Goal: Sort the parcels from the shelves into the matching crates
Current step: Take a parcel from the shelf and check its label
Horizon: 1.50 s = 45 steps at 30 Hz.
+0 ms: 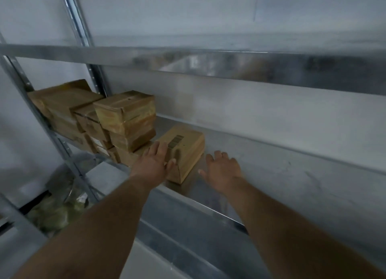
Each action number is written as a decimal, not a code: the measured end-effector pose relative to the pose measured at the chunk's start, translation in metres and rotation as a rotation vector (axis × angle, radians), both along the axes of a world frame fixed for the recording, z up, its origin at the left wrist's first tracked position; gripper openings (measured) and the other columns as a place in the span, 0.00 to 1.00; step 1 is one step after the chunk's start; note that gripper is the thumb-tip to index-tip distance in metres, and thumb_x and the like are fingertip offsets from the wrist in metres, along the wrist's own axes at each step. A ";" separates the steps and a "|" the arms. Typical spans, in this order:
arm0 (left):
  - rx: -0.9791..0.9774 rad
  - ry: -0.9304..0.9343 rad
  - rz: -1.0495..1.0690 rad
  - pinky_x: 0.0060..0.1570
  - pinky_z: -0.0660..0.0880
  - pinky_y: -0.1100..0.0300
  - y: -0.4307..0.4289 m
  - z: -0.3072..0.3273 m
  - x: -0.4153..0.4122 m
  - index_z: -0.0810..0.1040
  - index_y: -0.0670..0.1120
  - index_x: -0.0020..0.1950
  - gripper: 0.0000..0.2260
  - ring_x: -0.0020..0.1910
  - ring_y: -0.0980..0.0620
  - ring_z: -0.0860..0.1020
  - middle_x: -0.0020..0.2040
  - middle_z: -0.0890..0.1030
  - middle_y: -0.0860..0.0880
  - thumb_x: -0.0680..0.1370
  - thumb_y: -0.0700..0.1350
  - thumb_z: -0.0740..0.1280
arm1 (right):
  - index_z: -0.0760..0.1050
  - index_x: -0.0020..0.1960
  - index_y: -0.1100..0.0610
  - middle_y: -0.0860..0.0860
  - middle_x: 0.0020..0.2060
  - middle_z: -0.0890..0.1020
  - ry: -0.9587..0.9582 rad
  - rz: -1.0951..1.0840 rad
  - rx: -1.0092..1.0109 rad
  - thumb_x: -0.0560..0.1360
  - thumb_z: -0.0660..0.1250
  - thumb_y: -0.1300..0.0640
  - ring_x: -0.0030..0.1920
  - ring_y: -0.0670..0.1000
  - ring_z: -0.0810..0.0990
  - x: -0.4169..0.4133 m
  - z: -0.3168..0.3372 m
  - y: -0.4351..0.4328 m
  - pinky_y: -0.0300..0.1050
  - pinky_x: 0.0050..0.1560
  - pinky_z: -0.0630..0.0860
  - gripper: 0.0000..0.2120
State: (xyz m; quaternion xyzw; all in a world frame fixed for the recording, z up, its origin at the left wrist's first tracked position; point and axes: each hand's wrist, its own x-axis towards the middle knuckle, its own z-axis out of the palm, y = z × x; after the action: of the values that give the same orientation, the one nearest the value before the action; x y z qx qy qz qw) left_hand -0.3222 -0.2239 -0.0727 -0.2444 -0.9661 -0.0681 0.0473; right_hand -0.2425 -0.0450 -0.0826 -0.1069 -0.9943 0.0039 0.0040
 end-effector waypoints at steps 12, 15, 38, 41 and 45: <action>0.012 -0.278 -0.044 0.67 0.64 0.47 0.004 0.005 -0.086 0.48 0.50 0.78 0.27 0.73 0.40 0.60 0.76 0.58 0.41 0.82 0.55 0.54 | 0.61 0.72 0.61 0.61 0.66 0.70 -0.018 -0.245 -0.376 0.80 0.54 0.39 0.67 0.60 0.69 -0.058 0.010 -0.032 0.51 0.64 0.67 0.30; 0.005 -0.259 -0.076 0.64 0.68 0.48 0.005 -0.002 -0.102 0.54 0.49 0.76 0.24 0.68 0.39 0.67 0.70 0.68 0.39 0.82 0.54 0.55 | 0.62 0.72 0.60 0.60 0.66 0.72 -0.020 -0.337 -0.507 0.79 0.56 0.39 0.65 0.60 0.72 -0.066 0.004 -0.044 0.51 0.63 0.69 0.30; 0.816 -1.036 -0.377 0.52 0.74 0.49 0.056 0.036 -0.027 0.59 0.52 0.71 0.23 0.48 0.50 0.75 0.57 0.74 0.48 0.79 0.57 0.62 | 0.73 0.49 0.51 0.50 0.47 0.79 0.719 -0.886 -1.299 0.80 0.54 0.40 0.50 0.52 0.77 0.050 0.051 -0.038 0.59 0.56 0.75 0.16; 0.797 -1.097 -0.396 0.53 0.75 0.44 0.068 0.040 -0.004 0.60 0.57 0.71 0.27 0.55 0.46 0.75 0.56 0.75 0.49 0.76 0.69 0.52 | 0.74 0.50 0.53 0.50 0.46 0.80 0.766 -0.963 -1.285 0.76 0.48 0.29 0.47 0.51 0.78 0.078 0.062 -0.028 0.54 0.49 0.75 0.30; 0.734 -1.122 -0.419 0.48 0.76 0.48 0.088 0.046 0.036 0.65 0.57 0.63 0.27 0.54 0.48 0.77 0.52 0.78 0.50 0.74 0.73 0.48 | 0.76 0.54 0.55 0.53 0.50 0.81 0.742 -1.088 -1.209 0.73 0.45 0.25 0.52 0.54 0.79 0.127 0.067 -0.020 0.54 0.51 0.76 0.37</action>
State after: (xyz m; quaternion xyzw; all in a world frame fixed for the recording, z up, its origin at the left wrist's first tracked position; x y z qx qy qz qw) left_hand -0.2863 -0.1355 -0.0268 -0.3216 -0.6916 -0.5135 -0.3932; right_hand -0.1153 -0.0646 -0.0157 -0.5396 -0.5687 0.5591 0.2696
